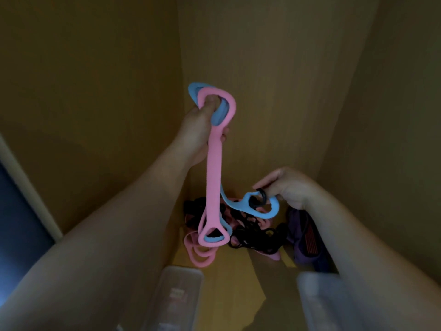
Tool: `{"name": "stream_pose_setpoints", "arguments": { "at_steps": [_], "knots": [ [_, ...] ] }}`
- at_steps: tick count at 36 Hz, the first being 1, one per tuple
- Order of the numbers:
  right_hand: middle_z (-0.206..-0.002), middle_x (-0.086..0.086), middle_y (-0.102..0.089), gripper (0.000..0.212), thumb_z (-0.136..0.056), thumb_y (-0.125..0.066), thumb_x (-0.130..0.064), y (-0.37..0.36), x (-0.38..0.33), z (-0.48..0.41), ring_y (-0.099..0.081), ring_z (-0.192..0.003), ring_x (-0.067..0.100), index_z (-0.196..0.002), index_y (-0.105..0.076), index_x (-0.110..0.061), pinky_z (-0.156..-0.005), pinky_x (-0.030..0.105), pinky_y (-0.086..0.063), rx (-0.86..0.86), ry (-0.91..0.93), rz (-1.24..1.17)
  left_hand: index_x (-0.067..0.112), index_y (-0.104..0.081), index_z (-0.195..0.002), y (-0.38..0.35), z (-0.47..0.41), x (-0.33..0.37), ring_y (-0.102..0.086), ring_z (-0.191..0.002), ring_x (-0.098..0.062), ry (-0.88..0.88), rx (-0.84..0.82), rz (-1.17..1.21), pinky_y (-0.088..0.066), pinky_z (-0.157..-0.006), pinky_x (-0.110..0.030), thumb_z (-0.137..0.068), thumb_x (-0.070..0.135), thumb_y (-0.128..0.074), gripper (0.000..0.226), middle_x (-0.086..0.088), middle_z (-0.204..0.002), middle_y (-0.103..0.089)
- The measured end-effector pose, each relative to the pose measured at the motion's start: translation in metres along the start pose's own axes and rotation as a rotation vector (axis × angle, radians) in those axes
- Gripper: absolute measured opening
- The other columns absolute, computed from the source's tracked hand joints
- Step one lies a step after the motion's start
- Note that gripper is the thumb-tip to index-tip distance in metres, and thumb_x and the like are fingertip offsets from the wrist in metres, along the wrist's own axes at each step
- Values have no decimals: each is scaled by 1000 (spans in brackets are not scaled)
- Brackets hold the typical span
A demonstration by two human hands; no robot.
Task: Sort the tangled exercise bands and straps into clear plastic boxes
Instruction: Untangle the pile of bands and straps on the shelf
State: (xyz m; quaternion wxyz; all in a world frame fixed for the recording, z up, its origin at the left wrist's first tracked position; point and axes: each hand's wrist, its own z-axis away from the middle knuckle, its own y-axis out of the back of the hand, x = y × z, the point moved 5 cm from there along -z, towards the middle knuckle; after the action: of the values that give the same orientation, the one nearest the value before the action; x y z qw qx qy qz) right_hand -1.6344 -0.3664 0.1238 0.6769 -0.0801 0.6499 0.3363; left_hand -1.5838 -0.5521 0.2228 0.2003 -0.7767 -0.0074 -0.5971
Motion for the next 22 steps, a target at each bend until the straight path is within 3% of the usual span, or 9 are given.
{"name": "stream_pose_setpoints", "arguments": {
  "at_steps": [5, 9, 13, 17, 22],
  "knots": [
    [-59, 4, -68, 35, -75, -60, 23, 7, 1, 0, -64, -55, 13, -60, -68, -7, -62, 26, -53, 24, -32, -58, 14, -61, -103, -1, 0, 1, -54, -59, -17, -9, -14, -22, -45, -55, -29, -99, 36, -49, 25, -8, -79, -61],
    [-58, 3, -67, 27, -77, -64, 17, 11, -3, -2, -61, -54, 12, -65, -68, -7, -60, 19, -53, 123, 22, 95, 14, -60, -99, -5, -1, 4, -52, -55, -18, -25, -14, -1, -43, -53, -29, -100, 35, -48, 24, -8, -77, -59],
    [-76, 12, -68, 23, -80, -66, 11, 14, -2, -4, -63, -61, 15, -72, -69, -11, -69, 25, -55, 190, 50, 241, 15, -59, -97, -7, -1, 8, -52, -55, -17, -25, -1, 33, -43, -53, -28, -99, 34, -49, 22, -9, -78, -60],
    [-87, 14, -65, 19, -81, -65, 11, 17, 3, -6, -63, -67, 20, -86, -67, -7, -66, 24, -54, 214, 45, 244, 15, -59, -96, -11, 1, 16, -52, -56, -18, -29, -1, 49, -44, -54, -29, -99, 34, -49, 21, -11, -84, -60],
    [-88, 9, -64, 22, -81, -66, 10, 13, 28, -13, -63, -80, 19, -98, -67, -3, -79, 37, -56, 92, -58, 279, 16, -59, -97, -16, 5, 24, -51, -57, -18, -73, -37, -5, -43, -56, -30, -99, 35, -49, 22, -9, -80, -58]
  ]
}}
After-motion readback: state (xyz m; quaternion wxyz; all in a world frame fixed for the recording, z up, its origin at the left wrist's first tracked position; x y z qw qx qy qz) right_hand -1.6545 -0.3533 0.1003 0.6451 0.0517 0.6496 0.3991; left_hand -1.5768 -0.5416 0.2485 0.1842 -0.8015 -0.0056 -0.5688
